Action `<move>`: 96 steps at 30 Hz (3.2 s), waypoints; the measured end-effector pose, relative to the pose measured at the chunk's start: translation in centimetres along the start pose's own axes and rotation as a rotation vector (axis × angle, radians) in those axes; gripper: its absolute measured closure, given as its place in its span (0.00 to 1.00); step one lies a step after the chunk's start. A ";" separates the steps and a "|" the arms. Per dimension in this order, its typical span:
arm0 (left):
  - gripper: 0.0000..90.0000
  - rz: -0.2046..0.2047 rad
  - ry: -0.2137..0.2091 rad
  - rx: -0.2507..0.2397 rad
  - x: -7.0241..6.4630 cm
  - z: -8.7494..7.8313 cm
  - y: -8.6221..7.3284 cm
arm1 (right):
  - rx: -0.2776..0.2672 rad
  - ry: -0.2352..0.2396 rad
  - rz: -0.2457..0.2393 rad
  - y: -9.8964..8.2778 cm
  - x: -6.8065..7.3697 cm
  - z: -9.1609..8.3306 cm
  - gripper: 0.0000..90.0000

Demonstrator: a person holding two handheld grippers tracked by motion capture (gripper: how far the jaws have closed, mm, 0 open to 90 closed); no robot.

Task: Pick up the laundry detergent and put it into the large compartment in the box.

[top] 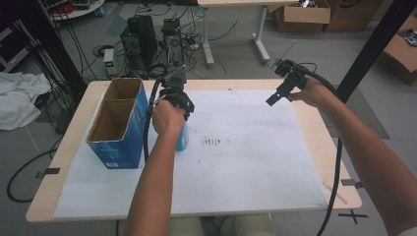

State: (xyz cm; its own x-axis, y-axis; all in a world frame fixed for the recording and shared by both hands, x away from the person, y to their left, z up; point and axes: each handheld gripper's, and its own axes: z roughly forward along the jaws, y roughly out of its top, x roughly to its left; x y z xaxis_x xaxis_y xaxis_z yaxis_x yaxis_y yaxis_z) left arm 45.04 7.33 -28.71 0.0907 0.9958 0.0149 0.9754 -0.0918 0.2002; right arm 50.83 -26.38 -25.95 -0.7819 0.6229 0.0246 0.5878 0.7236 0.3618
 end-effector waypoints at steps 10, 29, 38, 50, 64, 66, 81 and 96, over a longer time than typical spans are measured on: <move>0.42 0.003 -0.027 -0.012 0.4 -3.0 -0.1 | -0.004 0.000 -0.003 -0.1 0.1 -0.2 0.22; 0.42 0.071 -0.021 -0.066 1.7 -12.8 -0.7 | -0.016 -0.005 -0.012 -0.5 0.8 -1.1 0.22; 0.42 0.056 -0.001 -0.105 3.4 -17.4 -0.9 | -0.029 -0.003 -0.002 -0.7 0.7 -1.6 0.22; 0.42 0.038 0.003 -0.100 6.3 -21.6 -1.4 | -0.031 -0.002 -0.002 -0.7 0.5 -1.4 0.22; 0.42 -0.017 0.039 -0.109 10.7 -23.1 -2.7 | -0.025 0.001 -0.019 -0.2 0.9 -0.9 0.22; 0.42 -0.029 0.048 -0.108 11.5 -23.1 -2.8 | -0.026 0.003 -0.019 -0.1 1.0 -0.9 0.22; 0.42 -0.060 0.087 -0.108 15.4 -20.2 -3.7 | -0.013 -0.004 -0.009 0.0 1.0 -0.7 0.22; 0.42 -0.071 0.082 -0.118 16.7 -15.5 -3.6 | -0.001 -0.014 -0.004 0.0 0.9 -0.4 0.22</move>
State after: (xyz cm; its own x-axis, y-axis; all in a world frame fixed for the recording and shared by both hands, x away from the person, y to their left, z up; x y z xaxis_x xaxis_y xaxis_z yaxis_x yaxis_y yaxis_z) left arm 39.93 24.39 -14.00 0.0011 0.9971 0.0757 0.9479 -0.0251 0.3174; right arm 50.00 -25.97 -25.56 -0.7812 0.6242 0.0105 0.5846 0.7256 0.3628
